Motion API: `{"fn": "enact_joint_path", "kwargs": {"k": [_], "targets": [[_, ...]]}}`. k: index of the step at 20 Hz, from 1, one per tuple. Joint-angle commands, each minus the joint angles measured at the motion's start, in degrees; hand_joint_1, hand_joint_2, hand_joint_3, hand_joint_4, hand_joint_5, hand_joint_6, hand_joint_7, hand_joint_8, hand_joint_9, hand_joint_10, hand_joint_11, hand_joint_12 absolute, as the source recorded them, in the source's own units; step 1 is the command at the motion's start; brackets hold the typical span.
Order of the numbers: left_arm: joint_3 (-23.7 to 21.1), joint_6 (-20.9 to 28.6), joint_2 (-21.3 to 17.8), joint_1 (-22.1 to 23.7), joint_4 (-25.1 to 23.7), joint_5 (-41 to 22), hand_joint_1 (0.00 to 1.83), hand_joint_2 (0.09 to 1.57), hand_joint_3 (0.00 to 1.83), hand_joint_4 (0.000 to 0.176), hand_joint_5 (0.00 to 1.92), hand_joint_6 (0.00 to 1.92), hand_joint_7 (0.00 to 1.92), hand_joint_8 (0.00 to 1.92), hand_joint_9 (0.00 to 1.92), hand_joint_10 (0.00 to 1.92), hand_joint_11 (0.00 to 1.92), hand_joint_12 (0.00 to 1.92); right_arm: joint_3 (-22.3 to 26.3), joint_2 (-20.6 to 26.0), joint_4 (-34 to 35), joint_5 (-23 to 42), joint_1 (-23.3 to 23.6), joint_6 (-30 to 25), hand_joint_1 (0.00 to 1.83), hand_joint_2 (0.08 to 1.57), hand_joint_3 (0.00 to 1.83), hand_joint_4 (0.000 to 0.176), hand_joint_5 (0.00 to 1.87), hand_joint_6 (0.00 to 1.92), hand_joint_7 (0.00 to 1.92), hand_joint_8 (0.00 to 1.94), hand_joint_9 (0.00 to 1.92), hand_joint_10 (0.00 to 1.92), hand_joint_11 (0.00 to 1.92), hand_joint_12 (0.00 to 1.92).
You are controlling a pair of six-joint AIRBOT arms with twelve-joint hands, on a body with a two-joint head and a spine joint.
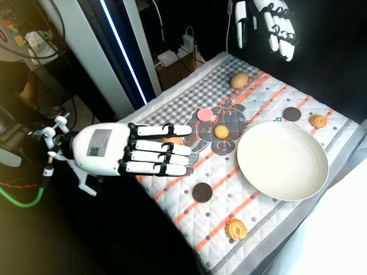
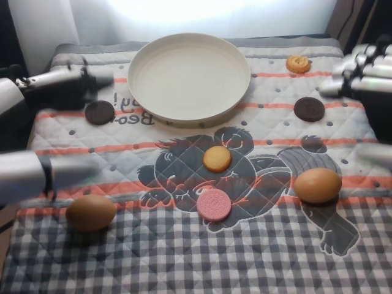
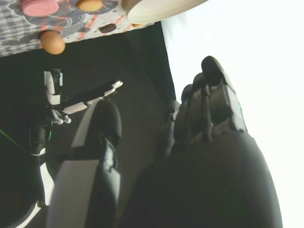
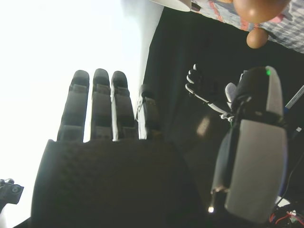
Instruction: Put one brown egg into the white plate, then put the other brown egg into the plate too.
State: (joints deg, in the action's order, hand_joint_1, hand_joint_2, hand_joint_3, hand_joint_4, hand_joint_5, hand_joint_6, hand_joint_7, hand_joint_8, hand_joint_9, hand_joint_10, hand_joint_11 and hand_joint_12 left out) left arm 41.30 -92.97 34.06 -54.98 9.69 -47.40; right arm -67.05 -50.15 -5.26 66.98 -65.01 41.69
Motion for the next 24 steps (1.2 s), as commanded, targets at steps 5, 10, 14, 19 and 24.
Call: {"fn": "enact_joint_path", "kwargs": {"k": [5, 10, 14, 19, 24], "targets": [[0.2, 0.3, 0.0, 0.8, -0.1, -5.6, 0.59, 1.08, 0.00, 0.085, 0.49, 0.01, 0.59, 0.00, 0.68, 0.01, 0.30, 0.89, -0.1, 0.0, 2.0, 6.9, 0.5, -0.2, 0.25, 1.39, 0.00, 0.069, 0.59, 0.00, 0.52, 0.00, 0.50, 0.00, 0.47, 0.11], [2.1, -2.4, 1.3, 2.5, -1.1, 4.5, 0.75, 0.80, 0.00, 0.174, 0.34, 0.00, 0.30, 0.00, 0.40, 0.00, 0.06, 1.13, -0.2, -0.1, 2.0, 6.9, 0.5, -0.2, 0.24, 1.39, 0.00, 0.052, 0.59, 0.00, 0.53, 0.00, 0.52, 0.00, 0.49, 0.10], [3.1, -8.1, 3.5, 4.3, -1.0, 11.5, 0.90, 0.72, 0.00, 0.176, 0.35, 0.00, 0.31, 0.00, 0.40, 0.01, 0.01, 1.27, -0.2, -0.1, 1.9, 6.9, 0.5, -0.2, 0.25, 1.39, 0.00, 0.043, 0.59, 0.00, 0.54, 0.00, 0.52, 0.00, 0.49, 0.08], [6.6, -12.7, 7.6, 6.8, 0.7, 20.7, 0.98, 0.84, 0.00, 0.176, 0.46, 0.01, 0.39, 0.00, 0.50, 0.02, 0.04, 1.27, -0.3, -0.1, 1.9, 6.9, 0.5, -0.2, 0.28, 1.40, 0.00, 0.051, 0.59, 0.00, 0.55, 0.00, 0.53, 0.00, 0.50, 0.07], [8.0, -13.3, 9.3, 7.3, 2.2, 22.7, 1.01, 0.88, 0.01, 0.168, 0.47, 0.00, 0.40, 0.00, 0.53, 0.01, 0.07, 1.23, -0.2, -0.1, 1.9, 6.9, 0.5, -0.2, 0.27, 1.40, 0.00, 0.062, 0.60, 0.00, 0.56, 0.00, 0.55, 0.01, 0.53, 0.07]]}}
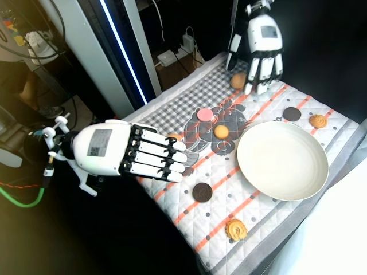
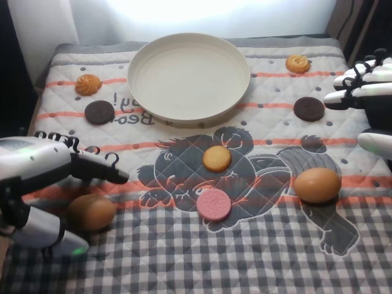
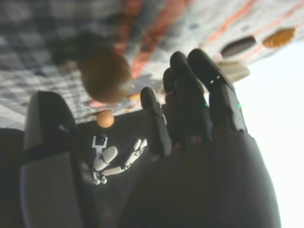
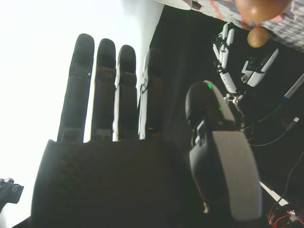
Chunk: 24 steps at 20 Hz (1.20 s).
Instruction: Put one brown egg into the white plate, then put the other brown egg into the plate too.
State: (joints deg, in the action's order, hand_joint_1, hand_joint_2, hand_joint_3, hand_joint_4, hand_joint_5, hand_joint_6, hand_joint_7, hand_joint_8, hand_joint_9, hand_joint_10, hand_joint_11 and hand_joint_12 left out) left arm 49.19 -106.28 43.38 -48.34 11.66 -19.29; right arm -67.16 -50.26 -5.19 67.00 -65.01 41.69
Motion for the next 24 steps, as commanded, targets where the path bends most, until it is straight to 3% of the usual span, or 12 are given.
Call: {"fn": "enact_joint_path", "kwargs": {"k": [1, 10, 11, 12, 13, 14, 16, 18, 20, 21, 22, 24], "targets": [[0.3, 0.1, 0.3, 0.6, 0.2, -5.3, 1.01, 0.88, 0.00, 0.167, 0.46, 0.00, 0.40, 0.00, 0.54, 0.01, 0.07, 1.26, -0.2, 0.0, 1.8, 6.9, 0.5, -0.2, 0.26, 1.40, 0.00, 0.070, 0.60, 0.00, 0.56, 0.00, 0.55, 0.01, 0.53, 0.07], [1.6, 0.1, 2.2, 0.5, 2.1, -4.3, 1.04, 0.92, 0.00, 0.082, 0.65, 0.00, 0.73, 0.01, 0.79, 0.07, 0.22, 1.34, -0.2, 0.0, 1.9, 6.9, 0.5, -0.2, 0.29, 1.41, 0.00, 0.057, 0.61, 0.00, 0.58, 0.00, 0.57, 0.01, 0.55, 0.06], [1.6, 0.1, 2.3, 0.5, 2.5, -4.3, 1.10, 0.95, 0.00, 0.000, 0.87, 0.01, 0.95, 0.04, 0.92, 0.16, 0.29, 1.40, -0.2, 0.0, 1.9, 6.9, 0.5, -0.2, 0.31, 1.41, 0.00, 0.060, 0.61, 0.00, 0.59, 0.00, 0.59, 0.01, 0.57, 0.06], [1.7, 0.1, 2.5, 0.4, 2.7, -4.3, 1.31, 1.02, 0.01, 0.000, 0.95, 0.01, 1.09, 0.62, 0.97, 0.29, 0.31, 1.50, -0.2, 0.0, 1.9, 6.9, 0.5, -0.2, 0.31, 1.41, 0.00, 0.055, 0.62, 0.00, 0.59, 0.00, 0.59, 0.01, 0.57, 0.06], [1.8, 0.1, 2.6, 0.3, 2.8, -4.3, 1.31, 1.02, 0.01, 0.000, 0.95, 0.01, 1.09, 0.62, 0.97, 0.29, 0.31, 1.50, -0.1, 0.0, 1.9, 6.9, 0.5, -0.2, 0.31, 1.41, 0.00, 0.055, 0.62, 0.00, 0.59, 0.00, 0.59, 0.01, 0.57, 0.06], [1.9, 0.1, 2.7, 0.2, 3.1, -4.4, 1.27, 1.08, 0.00, 0.000, 1.05, 0.59, 1.07, 1.05, 0.86, 0.72, 0.34, 1.63, -0.1, 0.0, 1.9, 6.9, 0.5, -0.2, 0.31, 1.41, 0.00, 0.064, 0.61, 0.00, 0.59, 0.00, 0.59, 0.01, 0.57, 0.06], [2.1, 0.1, 2.7, 0.1, 3.4, -4.4, 1.27, 1.09, 0.00, 0.000, 1.07, 0.60, 1.04, 1.10, 0.79, 0.87, 0.33, 1.66, -0.2, 0.0, 2.0, 6.9, 0.5, -0.2, 0.31, 1.41, 0.00, 0.060, 0.61, 0.00, 0.59, 0.00, 0.59, 0.01, 0.57, 0.06], [2.2, 0.1, 2.7, 0.2, 3.5, -5.1, 1.27, 1.08, 0.00, 0.000, 1.14, 0.47, 1.05, 1.10, 0.77, 0.97, 0.32, 1.70, -0.2, 0.0, 2.0, 6.9, 0.5, -0.2, 0.34, 1.41, 0.00, 0.053, 0.62, 0.00, 0.60, 0.00, 0.60, 0.01, 0.58, 0.05], [3.2, 0.1, 2.9, 1.3, 4.3, -6.9, 1.27, 1.07, 0.00, 0.000, 1.23, 0.31, 1.02, 1.14, 0.75, 1.02, 0.36, 1.68, -0.2, 0.0, 2.0, 6.9, 0.5, -0.2, 0.33, 1.41, 0.00, 0.066, 0.62, 0.00, 0.60, 0.00, 0.61, 0.00, 0.59, 0.05], [3.9, 0.1, 3.3, 2.3, 4.6, -7.7, 1.16, 1.03, 0.00, 0.000, 1.21, 0.52, 1.02, 0.61, 0.74, 0.98, 0.36, 1.64, -0.2, 0.0, 2.0, 6.9, 0.5, -0.2, 0.32, 1.40, 0.00, 0.067, 0.62, 0.00, 0.61, 0.00, 0.61, 0.00, 0.59, 0.05], [5.1, 0.1, 4.1, 4.3, 4.8, -8.8, 1.16, 1.03, 0.00, 0.000, 1.21, 0.52, 1.02, 0.61, 0.74, 0.98, 0.36, 1.64, -0.3, 0.0, 2.0, 6.9, 0.5, -0.2, 0.32, 1.40, 0.00, 0.067, 0.62, 0.00, 0.61, 0.00, 0.61, 0.00, 0.59, 0.05], [8.7, 0.1, 7.2, 9.8, 4.8, -9.2, 1.12, 1.02, 0.00, 0.041, 1.19, 0.61, 1.13, 0.24, 0.76, 0.98, 0.33, 1.60, -0.4, -0.1, 2.0, 6.9, 0.5, -0.2, 0.33, 1.41, 0.00, 0.053, 0.62, 0.00, 0.61, 0.00, 0.61, 0.00, 0.59, 0.05]]}}
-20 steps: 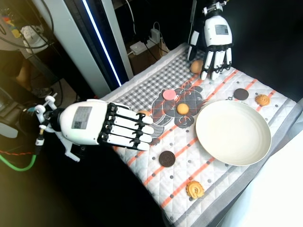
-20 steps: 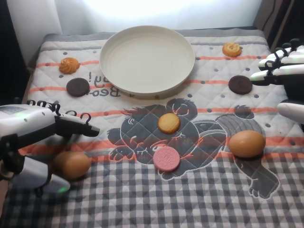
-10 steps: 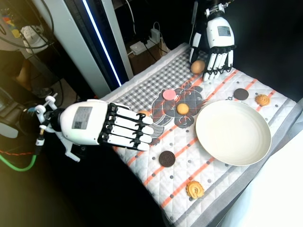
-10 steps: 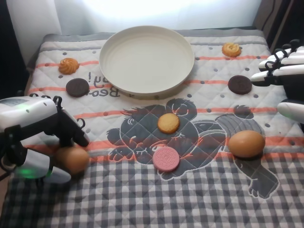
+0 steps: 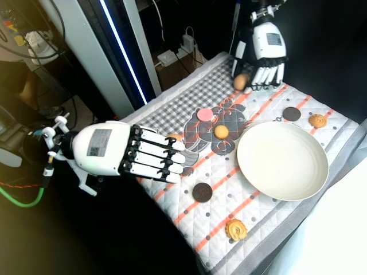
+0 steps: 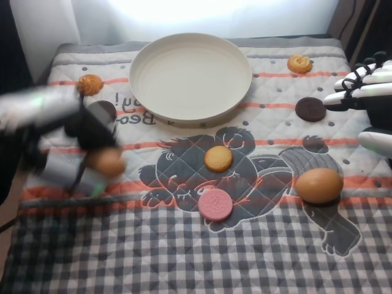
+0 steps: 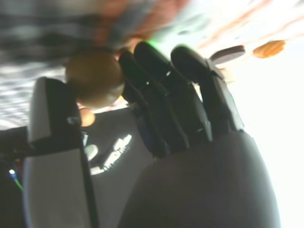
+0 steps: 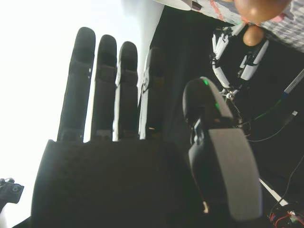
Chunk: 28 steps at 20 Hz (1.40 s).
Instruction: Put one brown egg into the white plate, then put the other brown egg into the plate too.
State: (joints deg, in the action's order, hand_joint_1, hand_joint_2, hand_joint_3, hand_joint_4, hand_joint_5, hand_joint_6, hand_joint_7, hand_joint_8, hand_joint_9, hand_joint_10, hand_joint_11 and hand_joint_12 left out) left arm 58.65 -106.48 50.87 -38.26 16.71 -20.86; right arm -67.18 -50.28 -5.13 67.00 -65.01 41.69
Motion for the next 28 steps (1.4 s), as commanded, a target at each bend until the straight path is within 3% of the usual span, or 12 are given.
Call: {"fn": "enact_joint_path", "kwargs": {"k": [1, 2, 5, 6, 7, 10, 11, 12, 14, 17, 21, 28], "targets": [[2.1, 0.2, 2.1, 3.5, -0.2, -6.9, 1.09, 1.04, 0.00, 0.097, 1.15, 0.69, 1.13, 0.16, 0.71, 0.93, 0.29, 1.56, -0.5, -0.2, 1.9, 6.9, 0.5, -0.2, 0.35, 1.41, 0.00, 0.051, 0.63, 0.00, 0.61, 0.00, 0.61, 0.00, 0.59, 0.04], [4.0, 0.3, 3.9, 5.9, -0.2, -6.3, 1.08, 1.04, 0.00, 0.158, 1.15, 0.69, 1.15, 0.10, 0.70, 0.86, 0.27, 1.51, -0.5, -0.3, 1.9, 6.9, 0.5, -0.2, 0.35, 1.41, 0.00, 0.052, 0.63, 0.00, 0.61, 0.00, 0.61, 0.00, 0.60, 0.04], [12.6, 0.3, 10.9, 11.9, 2.3, -1.6, 1.05, 1.06, 0.00, 0.176, 1.09, 0.78, 1.06, 0.01, 0.55, 0.97, 0.21, 1.52, -1.2, -1.1, 1.5, 6.9, 1.1, -0.2, 0.35, 1.41, 0.00, 0.050, 0.63, 0.00, 0.61, 0.00, 0.62, 0.00, 0.61, 0.05], [16.2, 0.3, 13.8, 13.2, 3.4, 1.0, 0.97, 1.03, 0.00, 0.004, 0.95, 0.28, 1.04, 0.00, 0.53, 1.02, 0.21, 1.57, -1.5, -1.5, 0.9, 6.9, 1.7, -0.2, 0.35, 1.40, 0.00, 0.055, 0.63, 0.00, 0.62, 0.00, 0.62, 0.01, 0.61, 0.05], [19.2, 0.3, 16.1, 14.0, 3.9, 2.9, 0.92, 1.00, 0.00, 0.000, 0.96, 0.03, 1.04, 0.00, 0.56, 0.95, 0.24, 1.44, -1.7, -1.8, 0.5, 6.8, 2.1, -0.2, 0.35, 1.40, 0.00, 0.053, 0.64, 0.00, 0.62, 0.00, 0.62, 0.00, 0.61, 0.05], [26.1, 0.3, 21.6, 15.1, 6.7, 6.7, 0.87, 0.98, 0.00, 0.025, 0.89, 0.00, 1.00, 0.00, 0.55, 0.88, 0.19, 1.48, -2.3, -2.8, -0.8, 6.7, 3.0, -0.2, 0.31, 1.39, 0.00, 0.063, 0.63, 0.00, 0.60, 0.00, 0.60, 0.00, 0.60, 0.04], [27.3, 0.3, 22.7, 15.2, 7.2, 7.3, 0.87, 0.93, 0.00, 0.081, 0.62, 0.00, 0.79, 0.00, 0.48, 0.68, 0.12, 1.50, -2.7, -3.5, -1.8, 6.5, 3.5, -0.2, 0.32, 1.38, 0.00, 0.099, 0.64, 0.00, 0.58, 0.00, 0.59, 0.00, 0.61, 0.04], [27.6, 0.3, 22.9, 15.2, 7.5, 7.4, 0.87, 0.93, 0.00, 0.081, 0.62, 0.00, 0.79, 0.00, 0.48, 0.68, 0.12, 1.50, -2.9, -4.0, -2.6, 6.3, 4.0, -0.2, 0.32, 1.38, 0.00, 0.099, 0.64, 0.00, 0.58, 0.00, 0.59, 0.00, 0.61, 0.04], [27.3, 0.3, 23.0, 15.1, 7.8, 7.1, 0.88, 0.84, 0.00, 0.171, 0.19, 0.00, 0.31, 0.00, 0.36, 0.05, 0.02, 0.99, -3.0, -4.8, -4.1, 5.9, 4.8, -0.2, 0.29, 1.36, 0.00, 0.143, 0.63, 0.00, 0.55, 0.00, 0.56, 0.00, 0.61, 0.04], [19.6, 1.3, 17.7, 12.7, 6.3, 0.6, 0.81, 0.84, 0.00, 0.176, 0.14, 0.00, 0.17, 0.00, 0.25, 0.00, 0.00, 0.78, -3.0, -5.4, -5.7, 5.8, 4.9, -0.2, 0.34, 1.26, 0.00, 0.098, 0.53, 0.00, 0.53, 0.00, 0.56, 0.00, 0.59, 0.03], [5.1, 7.8, 6.5, 5.8, -1.8, -12.1, 0.73, 0.84, 0.00, 0.176, 0.12, 0.00, 0.10, 0.00, 0.17, 0.00, 0.00, 0.65, -2.6, -5.6, -6.9, 4.3, 4.0, -0.2, 0.55, 1.05, 0.00, 0.074, 0.37, 0.00, 0.49, 0.00, 0.56, 0.00, 0.56, 0.03], [-8.5, 12.9, -5.9, -5.1, -6.6, -25.2, 0.67, 0.87, 0.00, 0.176, 0.22, 0.00, 0.20, 0.00, 0.26, 0.01, 0.00, 0.98, -2.8, -7.2, -11.3, -1.9, 3.7, -0.2, 0.81, 0.91, 0.00, 0.038, 0.47, 0.01, 0.58, 0.01, 0.65, 0.01, 0.61, 0.08]]}}
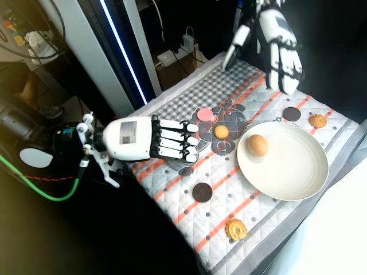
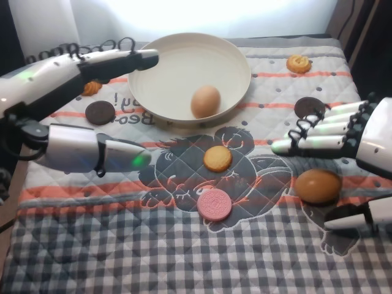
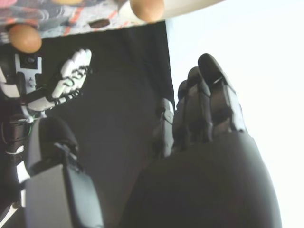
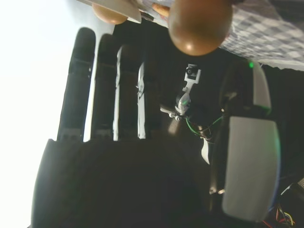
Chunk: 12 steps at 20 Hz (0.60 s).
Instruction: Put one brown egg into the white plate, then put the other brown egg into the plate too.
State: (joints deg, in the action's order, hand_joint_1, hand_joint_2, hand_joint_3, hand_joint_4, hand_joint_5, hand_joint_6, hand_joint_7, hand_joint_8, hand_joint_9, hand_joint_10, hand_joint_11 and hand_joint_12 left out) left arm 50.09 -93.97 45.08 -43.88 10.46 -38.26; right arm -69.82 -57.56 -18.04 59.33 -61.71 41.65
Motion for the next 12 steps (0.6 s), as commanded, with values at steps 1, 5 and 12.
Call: {"fn": "enact_joint_path", "kwargs": {"k": [1, 5, 12], "targets": [[-0.3, 0.4, -0.5, 0.1, -0.3, -8.0, 0.73, 0.84, 0.00, 0.176, 0.20, 0.00, 0.20, 0.00, 0.25, 0.00, 0.00, 0.93, -0.3, -0.2, 1.5, 5.3, 0.2, -0.2, 0.83, 0.90, 0.00, 0.023, 0.51, 0.01, 0.63, 0.01, 0.67, 0.01, 0.62, 0.10], [-1.2, 0.4, -1.1, -1.4, 1.5, -8.5, 0.75, 0.84, 0.01, 0.172, 0.26, 0.01, 0.23, 0.00, 0.29, 0.01, 0.00, 1.00, -0.6, -1.1, 1.5, 4.7, 0.0, -0.2, 0.88, 0.96, 0.00, 0.028, 0.65, 0.00, 0.83, 0.01, 0.92, 0.04, 0.56, 0.91], [-1.4, 0.4, -1.5, -2.7, 3.4, -8.6, 0.72, 0.87, 0.00, 0.176, 0.29, 0.00, 0.26, 0.00, 0.29, 0.00, 0.00, 0.93, -1.3, -1.9, 1.7, 4.2, 0.2, -0.2, 1.26, 1.13, 0.00, 0.000, 1.03, 0.62, 0.93, 1.28, 0.94, 1.02, 0.87, 1.31]]}}
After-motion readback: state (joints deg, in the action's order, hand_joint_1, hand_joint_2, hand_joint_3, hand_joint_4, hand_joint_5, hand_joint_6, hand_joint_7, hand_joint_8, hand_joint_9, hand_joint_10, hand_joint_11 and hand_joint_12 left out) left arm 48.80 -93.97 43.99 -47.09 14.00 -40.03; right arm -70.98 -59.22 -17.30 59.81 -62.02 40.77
